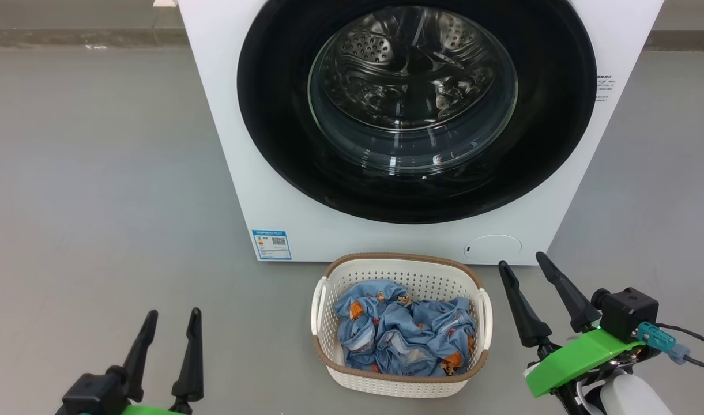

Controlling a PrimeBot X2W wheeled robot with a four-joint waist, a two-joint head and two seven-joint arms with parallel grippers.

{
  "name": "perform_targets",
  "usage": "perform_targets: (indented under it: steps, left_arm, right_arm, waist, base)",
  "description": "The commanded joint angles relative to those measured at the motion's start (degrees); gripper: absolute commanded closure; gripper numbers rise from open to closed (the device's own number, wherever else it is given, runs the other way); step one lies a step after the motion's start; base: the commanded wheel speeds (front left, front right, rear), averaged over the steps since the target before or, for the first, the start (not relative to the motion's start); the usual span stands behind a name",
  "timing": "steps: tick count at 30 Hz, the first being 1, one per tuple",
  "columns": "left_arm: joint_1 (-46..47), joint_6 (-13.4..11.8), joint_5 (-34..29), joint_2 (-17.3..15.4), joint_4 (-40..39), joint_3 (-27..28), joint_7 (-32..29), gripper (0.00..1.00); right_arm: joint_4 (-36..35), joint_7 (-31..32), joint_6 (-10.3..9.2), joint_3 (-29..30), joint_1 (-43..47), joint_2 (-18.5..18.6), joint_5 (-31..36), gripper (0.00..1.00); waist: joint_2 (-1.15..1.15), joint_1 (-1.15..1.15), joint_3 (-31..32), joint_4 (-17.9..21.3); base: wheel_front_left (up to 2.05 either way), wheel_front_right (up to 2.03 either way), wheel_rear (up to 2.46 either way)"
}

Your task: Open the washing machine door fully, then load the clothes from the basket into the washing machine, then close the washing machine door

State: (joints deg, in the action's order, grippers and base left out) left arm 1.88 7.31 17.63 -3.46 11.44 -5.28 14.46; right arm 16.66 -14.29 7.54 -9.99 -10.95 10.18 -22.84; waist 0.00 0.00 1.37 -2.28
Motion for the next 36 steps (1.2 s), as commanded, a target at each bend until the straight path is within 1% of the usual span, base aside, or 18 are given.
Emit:
perform_targets:
  steps: [1, 26, 36]
  left_arm:
    - [2.62, 0.18, -0.29, -0.99, -1.35, 1.92, 0.53, 0.00]
    - [3.11, 0.18, 0.16, -1.39, -1.11, 1.88, 0.54, 0.00]
    - [2.94, 0.18, 0.29, -1.51, -0.90, 1.53, 0.54, 0.00]
  right_arm:
    - [-1.24, -0.71, -0.05, -0.63, -1.89, 0.13, 0.87, 0.00]
    - [-0.73, -0.71, -0.05, -0.37, -2.30, 0.09, 0.93, 0.00]
    - [-0.56, -0.71, -0.05, -0.33, -2.54, 0.22, 0.79, 0.00]
  waist:
    - [0.00, 0.00, 0.00, 0.02]
    - [0.00, 0.00, -0.14, 0.00]
    - [0.00, 0.00, -0.17, 0.01]
  base:
    - [0.00, 0.00, 0.00]
    - [0.00, 0.00, -0.01]
    - [0.57, 0.57, -1.15]
